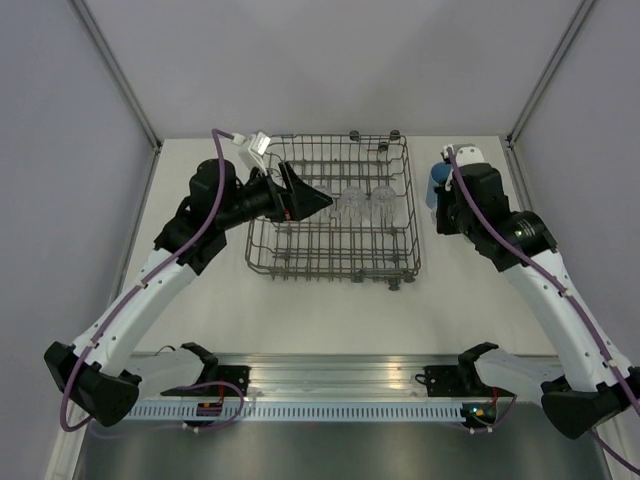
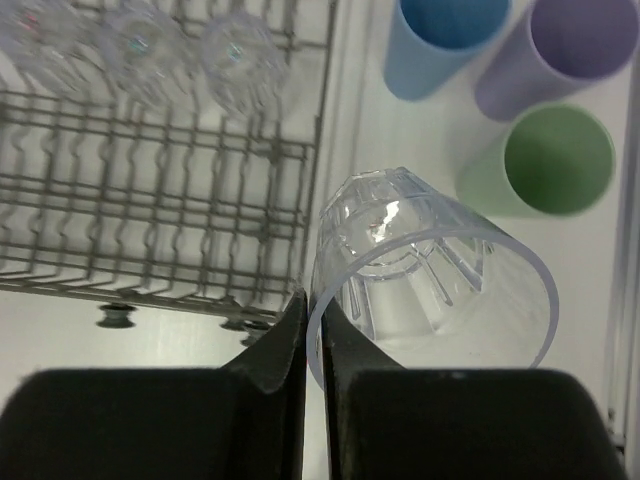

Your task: Unload the cups from the dish rack

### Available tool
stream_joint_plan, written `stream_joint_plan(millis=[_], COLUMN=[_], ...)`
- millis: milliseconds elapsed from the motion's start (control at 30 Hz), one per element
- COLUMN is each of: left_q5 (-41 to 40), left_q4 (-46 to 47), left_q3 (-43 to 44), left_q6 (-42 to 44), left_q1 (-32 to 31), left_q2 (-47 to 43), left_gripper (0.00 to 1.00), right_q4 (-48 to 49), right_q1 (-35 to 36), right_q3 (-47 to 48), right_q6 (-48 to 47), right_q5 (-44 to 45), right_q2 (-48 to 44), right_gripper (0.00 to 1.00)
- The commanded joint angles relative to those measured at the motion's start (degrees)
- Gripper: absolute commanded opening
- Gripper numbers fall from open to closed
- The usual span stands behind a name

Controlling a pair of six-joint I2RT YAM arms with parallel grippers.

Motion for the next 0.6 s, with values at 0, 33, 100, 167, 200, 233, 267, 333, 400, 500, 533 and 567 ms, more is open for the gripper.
stream_joint_plan(millis=[0,33,100,167,200,233,267,333,400,500,533,567], left_q5=[-3.9,-4.3,-5.5,-6.6,-7.0,-7.3,-7.9,-8.5,-9.9,-9.9,-9.9,-9.7], left_q4=[-5.7,-6.6,-8.2,-9.3,-10.3,-10.9,-11.6,-13.0,-13.2,-13.2,-13.3,-13.2], left_q3=[-1.2,-1.5,-2.3,-2.9,-3.0,-3.1,-3.0,-2.7,-3.0,-3.1,-3.1,-3.1], left_q6=[7.5,7.9,8.8,9.9,10.3,11.1,11.5,12.8,13.6,14.1,14.1,14.2], left_q1=[0.2,0.2,0.2,0.2,0.2,0.2,0.2,0.2,0.2,0.2,0.2,0.2], left_q2=[-3.5,-4.2,-5.5,-7.1,-7.7,-8.0,-8.6,-9.0,-9.7,-9.4,-9.3,-9.2], left_gripper=[1.0,1.0,1.0,1.0,1.0,1.0,1.0,1.0,1.0,1.0,1.0,1.0], right_q4=[-5.5,-6.0,-6.1,-5.9,-5.4,-5.3,-5.3,-4.6,-2.5,0.0,0.9,1.1], right_q1=[-1.7,-2.0,-3.4,-4.6,-4.9,-5.3,-5.5,-5.6,-6.2,-6.2,-6.3,-6.3], right_q3=[-1.8,-2.6,-5.3,-6.3,-7.3,-7.8,-8.4,-10.5,-11.5,-9.5,-8.8,-8.0], right_q6=[0.0,0.4,1.4,2.2,2.5,2.8,3.1,4.2,4.6,4.8,4.5,4.2], right_q5=[7.0,7.0,6.6,4.7,2.0,1.5,1.2,1.7,1.6,1.2,2.4,2.7], right_q2=[2.3,3.2,5.1,6.5,6.9,7.3,8.3,10.0,11.5,14.2,15.9,17.1], right_gripper=[0.01,0.0,0.0,0.0,0.0,0.0,0.0,0.0,0.0,0.0,0.0,0.0])
